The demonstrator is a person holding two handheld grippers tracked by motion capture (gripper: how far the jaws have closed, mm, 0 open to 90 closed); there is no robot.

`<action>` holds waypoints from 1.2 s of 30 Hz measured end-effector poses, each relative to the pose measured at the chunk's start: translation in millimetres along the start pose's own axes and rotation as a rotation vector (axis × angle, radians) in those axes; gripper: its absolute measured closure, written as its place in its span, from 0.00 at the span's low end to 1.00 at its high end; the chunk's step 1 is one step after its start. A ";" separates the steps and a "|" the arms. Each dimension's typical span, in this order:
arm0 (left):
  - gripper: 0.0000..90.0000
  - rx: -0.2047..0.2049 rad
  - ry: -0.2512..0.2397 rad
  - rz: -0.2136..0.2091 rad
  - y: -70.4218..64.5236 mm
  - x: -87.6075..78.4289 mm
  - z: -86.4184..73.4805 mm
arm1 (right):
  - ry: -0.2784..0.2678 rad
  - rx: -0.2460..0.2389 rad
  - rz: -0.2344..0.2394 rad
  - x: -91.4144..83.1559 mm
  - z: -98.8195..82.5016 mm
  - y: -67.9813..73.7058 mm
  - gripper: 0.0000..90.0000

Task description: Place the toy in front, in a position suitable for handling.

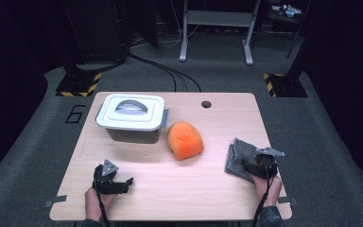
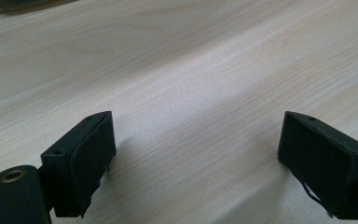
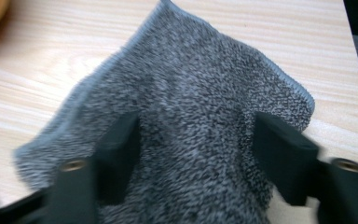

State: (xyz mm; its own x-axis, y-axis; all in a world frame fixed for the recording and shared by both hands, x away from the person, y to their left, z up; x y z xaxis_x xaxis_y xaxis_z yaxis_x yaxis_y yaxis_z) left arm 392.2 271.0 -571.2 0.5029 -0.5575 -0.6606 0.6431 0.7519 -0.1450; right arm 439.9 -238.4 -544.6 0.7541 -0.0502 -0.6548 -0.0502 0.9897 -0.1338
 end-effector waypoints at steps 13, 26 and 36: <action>0.12 0.000 0.013 -0.012 -0.3 -1.1 -0.2 | -0.056 -0.047 0.119 -41.6 -3.7 31.8 0.10; 0.12 0.011 0.006 -0.009 -0.9 -0.4 0.0 | -0.057 -0.144 0.224 -42.6 -23.3 87.9 0.05; 0.12 0.019 0.011 -0.024 -2.0 -0.3 0.1 | -0.031 -0.211 0.246 -28.2 -33.3 112.2 0.04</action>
State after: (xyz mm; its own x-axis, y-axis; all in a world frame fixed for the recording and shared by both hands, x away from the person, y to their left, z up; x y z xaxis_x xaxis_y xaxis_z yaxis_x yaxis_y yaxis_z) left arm 390.8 269.6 -570.6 0.4805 -0.5716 -0.6652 0.6658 0.7314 -0.1475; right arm 391.1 -130.4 -565.9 0.7223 0.1940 -0.6638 -0.3655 0.9219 -0.1283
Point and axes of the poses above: each handheld gripper's, and its own axes: x roughly forward along the jaws, z roughly out of its top, y roughly to its left, the point moved 6 cm from there along x, roughly forward along the jaws, and after that the axes turned 14 degrees about -z, right-handed, at the moved point
